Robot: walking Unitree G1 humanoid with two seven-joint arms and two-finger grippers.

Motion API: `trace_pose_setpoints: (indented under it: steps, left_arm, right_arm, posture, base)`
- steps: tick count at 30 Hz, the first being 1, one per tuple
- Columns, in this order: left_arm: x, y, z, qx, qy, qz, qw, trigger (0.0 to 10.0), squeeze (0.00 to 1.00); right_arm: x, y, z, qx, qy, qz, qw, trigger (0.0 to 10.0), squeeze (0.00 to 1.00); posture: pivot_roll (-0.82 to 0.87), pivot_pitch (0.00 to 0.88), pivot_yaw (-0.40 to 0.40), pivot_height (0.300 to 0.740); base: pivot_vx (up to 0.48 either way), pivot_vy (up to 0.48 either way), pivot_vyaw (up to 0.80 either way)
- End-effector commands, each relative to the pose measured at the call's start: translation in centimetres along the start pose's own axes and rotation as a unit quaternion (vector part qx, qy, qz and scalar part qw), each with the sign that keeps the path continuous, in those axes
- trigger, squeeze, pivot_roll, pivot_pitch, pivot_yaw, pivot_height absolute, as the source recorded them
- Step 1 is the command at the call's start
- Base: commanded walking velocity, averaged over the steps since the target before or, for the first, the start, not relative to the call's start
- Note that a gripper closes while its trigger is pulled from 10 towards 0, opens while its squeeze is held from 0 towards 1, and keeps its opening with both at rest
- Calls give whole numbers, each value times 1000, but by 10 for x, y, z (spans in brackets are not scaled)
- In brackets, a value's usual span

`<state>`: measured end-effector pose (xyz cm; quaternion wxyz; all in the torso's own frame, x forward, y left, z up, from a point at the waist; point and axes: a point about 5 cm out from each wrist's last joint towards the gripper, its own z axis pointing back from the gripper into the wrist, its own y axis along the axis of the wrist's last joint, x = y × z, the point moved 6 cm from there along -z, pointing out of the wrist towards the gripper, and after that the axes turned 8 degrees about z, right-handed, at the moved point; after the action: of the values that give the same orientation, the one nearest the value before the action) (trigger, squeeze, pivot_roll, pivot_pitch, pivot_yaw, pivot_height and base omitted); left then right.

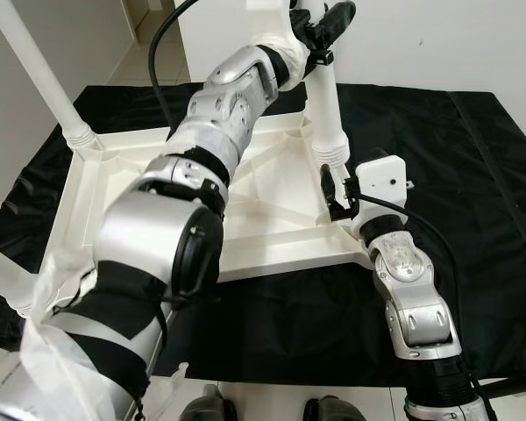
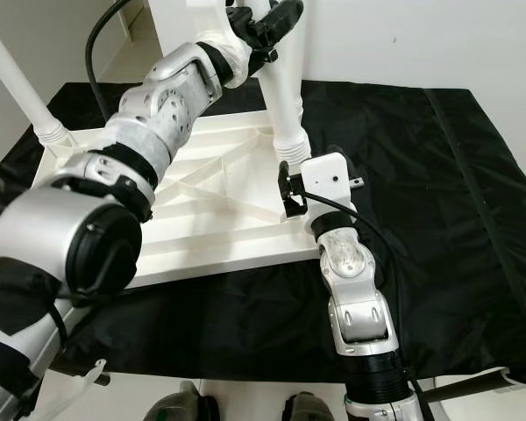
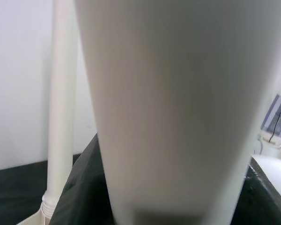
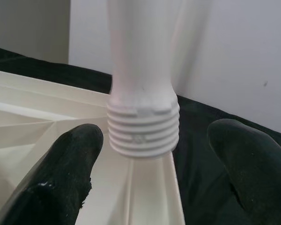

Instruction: Building children table

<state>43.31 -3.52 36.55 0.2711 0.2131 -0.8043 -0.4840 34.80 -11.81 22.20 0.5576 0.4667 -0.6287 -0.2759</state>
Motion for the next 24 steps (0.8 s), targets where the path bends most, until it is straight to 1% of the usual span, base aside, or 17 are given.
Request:
trace_pose_setpoints:
  steps: [1,2,3,6,8,11,15,18,22,24]
  left_arm:
    - [10,2,-1,10,-18,-22,1000,10000,0]
    - [14,-2,-1,8,-26,-29,999,10000,0]
    - [14,-2,-1,8,-26,-29,999,10000,0]
    - [27,-12,-1,4,-42,-31,999,10000,0]
    - [29,-14,0,4,-44,-29,999,10000,0]
    - [41,-19,2,7,-57,-33,998,10000,0]
    - [44,-20,3,9,-58,-32,998,10000,0]
    - [53,-24,6,9,-65,-26,998,10000,0]
    - [57,-25,7,8,-68,-27,997,10000,0]
    - [61,-26,9,7,-72,-24,997,10000,0]
  right_arm:
    - [-1,7,-3,7,10,-1,1000,10000,0]
    - [1,8,-5,8,6,4,1000,10000,0]
    - [1,8,-5,8,6,4,1000,10000,0]
    - [9,10,-11,4,-7,4,1000,10000,0]
    - [10,10,-12,3,-7,3,1000,10000,0]
    - [15,7,-19,-8,-15,6,1000,10000,0]
    - [16,6,-21,-12,-16,6,1000,10000,0]
    - [20,5,-29,-21,-23,13,999,10000,0]
    - [20,6,-32,-20,-23,15,999,10000,0]
    - [20,9,-39,-16,-23,10,1000,10000,0]
  posture:
    - [-57,0,42,740]
    - [-57,0,42,740]
    - [-57,0,42,740]
    - [-53,0,35,740]
    - [-54,0,34,740]
    - [-50,0,29,740]
    - [-47,0,26,740]
    - [-43,0,20,740]
    - [-39,0,17,740]
    - [-36,0,16,740]
  base:
    - [0,0,0]
    - [0,0,0]
    - [0,0,0]
    - [0,0,0]
    - [0,0,0]
    - [0,0,0]
    - [0,0,0]
    - [0,0,0]
    - [0,0,0]
    - [0,0,0]
